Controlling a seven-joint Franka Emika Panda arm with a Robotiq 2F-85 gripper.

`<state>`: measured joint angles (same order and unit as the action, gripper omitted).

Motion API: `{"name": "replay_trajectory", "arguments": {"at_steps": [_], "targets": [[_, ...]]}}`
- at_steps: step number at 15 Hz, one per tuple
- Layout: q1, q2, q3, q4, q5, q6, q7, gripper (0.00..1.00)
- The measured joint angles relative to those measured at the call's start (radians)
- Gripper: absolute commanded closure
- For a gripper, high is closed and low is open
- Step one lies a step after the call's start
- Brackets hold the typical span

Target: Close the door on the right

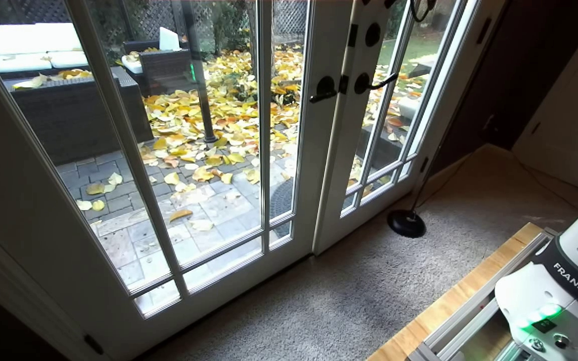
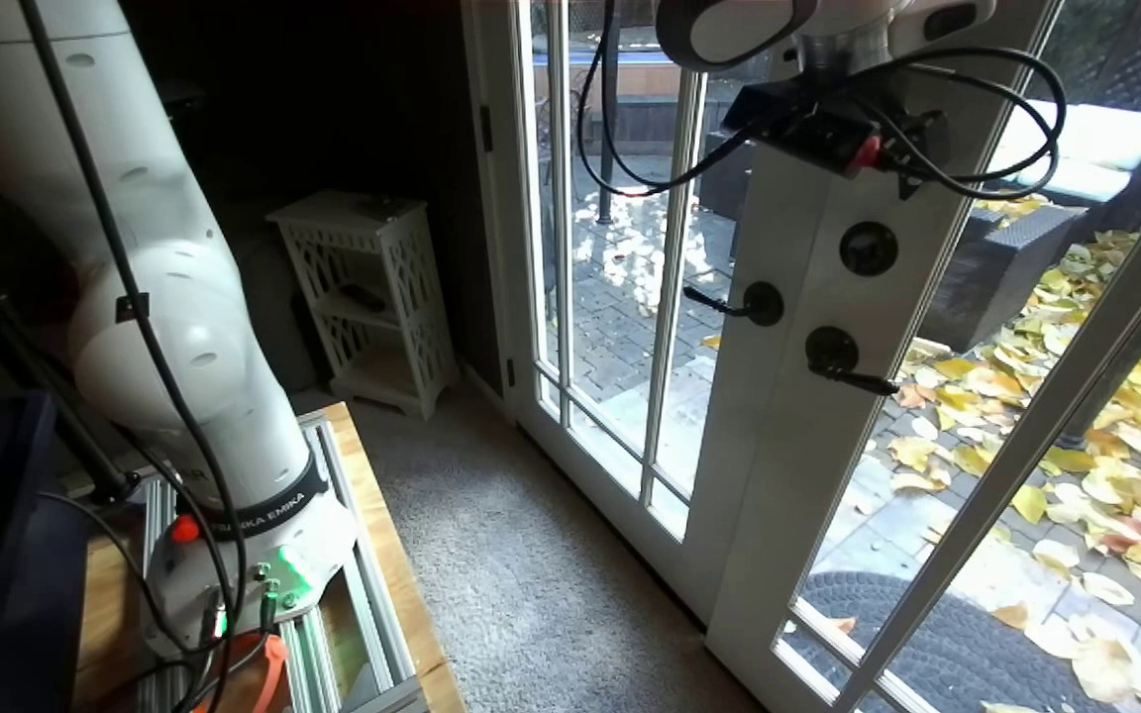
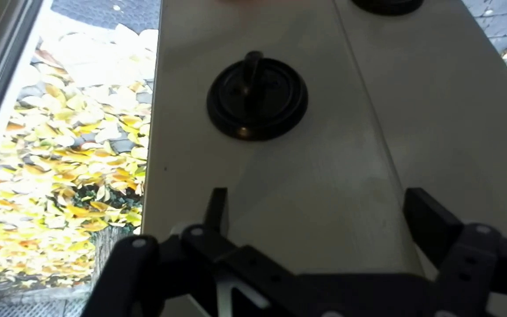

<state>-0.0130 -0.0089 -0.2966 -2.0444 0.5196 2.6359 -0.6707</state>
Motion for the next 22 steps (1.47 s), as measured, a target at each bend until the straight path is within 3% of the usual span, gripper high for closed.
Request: {"name": "replay_trajectory", "arguments": {"at_steps": [7,13,17,22], "targets": [[-0.065,0.0,0.066,-0.004,-0.113,-0.011,0.041,0.0],[-0.116,-0.007,0.07,-0.014,-0.273,-0.135,0.111,0.0],[-0.125,-0.008,0.074,-0.011,-0.26,-0.137,0.108,0.0],[-0.122,-0.004,0.103,0.002,-0.159,-0.106,0.063,0.0]]}}
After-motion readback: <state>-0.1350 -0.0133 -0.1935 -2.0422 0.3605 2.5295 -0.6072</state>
